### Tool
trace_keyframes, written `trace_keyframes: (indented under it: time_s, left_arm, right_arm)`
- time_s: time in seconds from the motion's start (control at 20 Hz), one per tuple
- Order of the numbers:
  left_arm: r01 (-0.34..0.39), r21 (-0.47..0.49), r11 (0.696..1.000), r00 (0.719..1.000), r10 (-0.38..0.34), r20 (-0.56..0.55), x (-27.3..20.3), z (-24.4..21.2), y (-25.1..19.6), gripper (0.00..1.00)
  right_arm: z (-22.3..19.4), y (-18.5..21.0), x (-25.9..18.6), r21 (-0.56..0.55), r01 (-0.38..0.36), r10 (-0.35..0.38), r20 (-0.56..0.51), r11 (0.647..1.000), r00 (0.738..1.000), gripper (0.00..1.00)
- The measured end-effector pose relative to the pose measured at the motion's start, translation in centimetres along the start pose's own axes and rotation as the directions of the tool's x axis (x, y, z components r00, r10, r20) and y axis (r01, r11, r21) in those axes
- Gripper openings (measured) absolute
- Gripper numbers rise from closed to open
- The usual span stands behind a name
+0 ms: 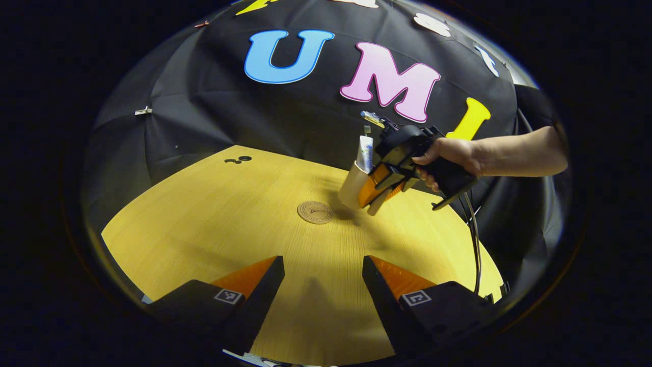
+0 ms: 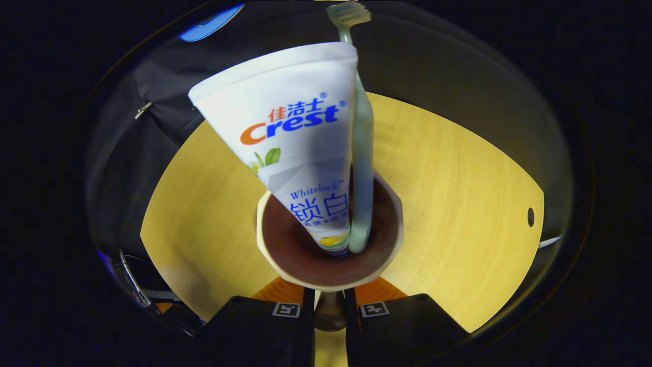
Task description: Put the toothbrush and toothpaste on the desktop into the cup, then pick up the cup and place it on the coaster on the desktop.
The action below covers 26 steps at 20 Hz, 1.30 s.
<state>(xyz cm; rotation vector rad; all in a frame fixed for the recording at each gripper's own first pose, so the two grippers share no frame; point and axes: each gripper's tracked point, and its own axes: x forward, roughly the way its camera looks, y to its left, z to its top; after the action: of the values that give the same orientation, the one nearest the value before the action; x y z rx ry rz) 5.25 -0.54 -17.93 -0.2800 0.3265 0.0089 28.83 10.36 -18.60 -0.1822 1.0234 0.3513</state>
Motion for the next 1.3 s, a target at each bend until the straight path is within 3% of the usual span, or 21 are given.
trace_keyframes:
  time_s: [0.35,0.65,0.95,1.0,1.1,1.15,1.2,1.25,1.3]
  left_arm:
    - [-0.079,-0.027,0.996,0.997,0.079,-0.016,-2.7,-1.5,3.6,0.98]
    - [-0.15,-0.081,0.985,0.988,0.148,-0.037,-3.9,-2.2,6.9,0.98]
    - [-0.157,-0.073,0.985,0.987,0.155,-0.032,-4.5,-1.8,7.6,0.98]
    - [-0.156,-0.066,0.986,0.987,0.154,-0.032,-4.5,-1.6,7.6,0.98]
    - [-0.153,-0.056,0.987,0.988,0.151,-0.029,-4.5,-1.2,7.2,0.98]
    - [-0.151,-0.054,0.987,0.988,0.149,-0.028,-4.7,-1.0,7.0,0.98]
    - [-0.149,-0.052,0.988,0.989,0.147,-0.027,-4.8,-0.8,6.9,0.98]
    - [-0.145,-0.048,0.988,0.989,0.144,-0.024,-5.1,-0.5,6.7,0.98]
    - [-0.143,-0.042,0.989,0.99,0.142,-0.021,-5.3,-0.2,6.4,0.98]
  right_arm:
    - [0.3,4.9,3.1,-0.073,-0.011,0.006,-0.064,0.997,0.998,0.27]
    - [0.1,6.5,5.1,-0.101,0.005,-0.016,-0.106,0.995,0.994,0.28]
    - [-0.2,6.8,5.3,-0.116,0.023,-0.036,-0.117,0.993,0.993,0.3]
    - [-0.2,7.0,4.9,-0.111,0.015,-0.028,-0.118,0.994,0.993,0.25]
    - [-0.1,7.3,4.2,-0.098,0.003,-0.013,-0.103,0.995,0.995,0.37]
    - [0.1,7.4,3.9,-0.088,0.001,-0.009,-0.096,0.996,0.995,0.52]
    - [0.1,7.7,3.5,-0.074,-0.011,0.005,-0.089,0.997,0.996,0.58]
    - [0.2,7.6,2.8,-0.07,-0.007,0.002,-0.076,0.998,0.997,0.77]
    - [0.4,7.5,2.1,-0.067,-0.008,0.004,-0.057,0.998,0.998,0.87]
